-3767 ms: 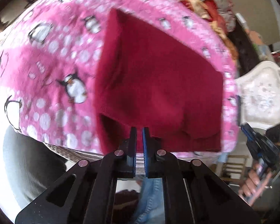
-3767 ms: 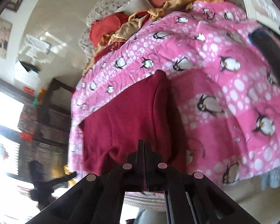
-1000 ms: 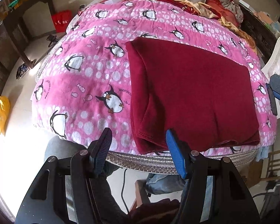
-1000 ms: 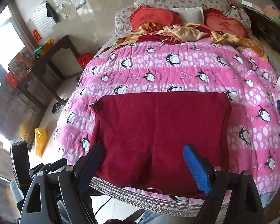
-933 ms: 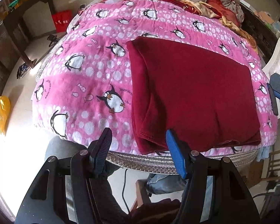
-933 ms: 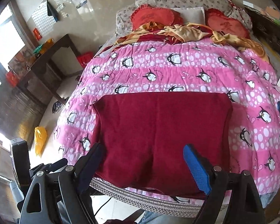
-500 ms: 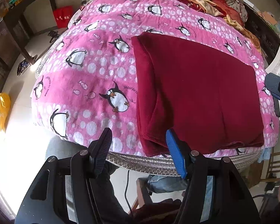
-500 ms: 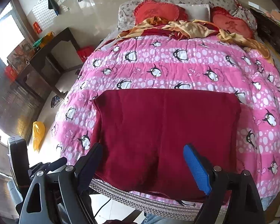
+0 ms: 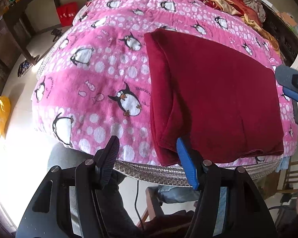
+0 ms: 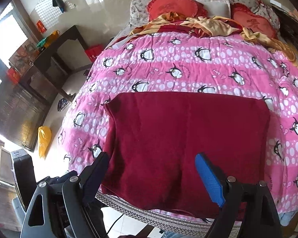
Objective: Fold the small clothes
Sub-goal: 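Grasp one side edge of the folded sweater with both tools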
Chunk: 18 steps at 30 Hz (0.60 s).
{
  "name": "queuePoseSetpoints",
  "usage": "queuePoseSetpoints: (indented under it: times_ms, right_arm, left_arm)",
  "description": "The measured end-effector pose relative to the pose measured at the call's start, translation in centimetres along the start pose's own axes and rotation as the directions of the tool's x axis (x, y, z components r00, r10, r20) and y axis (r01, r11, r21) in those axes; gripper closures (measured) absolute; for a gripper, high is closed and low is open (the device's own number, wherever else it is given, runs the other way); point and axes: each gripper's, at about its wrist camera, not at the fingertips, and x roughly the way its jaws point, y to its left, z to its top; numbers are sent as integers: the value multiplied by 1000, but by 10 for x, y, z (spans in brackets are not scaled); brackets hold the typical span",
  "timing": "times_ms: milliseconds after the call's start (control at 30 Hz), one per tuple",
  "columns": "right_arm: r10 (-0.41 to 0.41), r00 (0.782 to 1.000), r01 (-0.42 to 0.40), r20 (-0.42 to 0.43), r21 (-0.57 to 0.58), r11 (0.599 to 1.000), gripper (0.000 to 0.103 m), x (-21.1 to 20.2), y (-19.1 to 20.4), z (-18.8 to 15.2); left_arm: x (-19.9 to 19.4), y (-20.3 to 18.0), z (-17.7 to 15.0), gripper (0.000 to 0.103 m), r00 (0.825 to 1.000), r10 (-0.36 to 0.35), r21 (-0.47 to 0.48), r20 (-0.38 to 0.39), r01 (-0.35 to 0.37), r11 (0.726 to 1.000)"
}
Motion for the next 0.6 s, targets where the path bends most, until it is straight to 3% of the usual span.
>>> queuePoseSetpoints:
  times_ms: [200,300,467,600]
  right_arm:
    - [111,992,-109,-64,29,994,16,25,3,12]
    - [160,981,-158,-114,24,987,23,45,9,21]
    - [244,951,-240,-190,48,970,29,82,17,35]
    - [253,937,-252,-241,33,967,33,103,29,42]
  left_arm:
    - [20,16,-5,43,989,-140,-74,-46,136,988]
    - [33,21,-5,43,969,-233,-125,-79,222,967]
    - [44,24,-2,43,946,-312,-166,-89,294,941]
    - [47,16,4,44,921,-380,-156,-86,364,918]
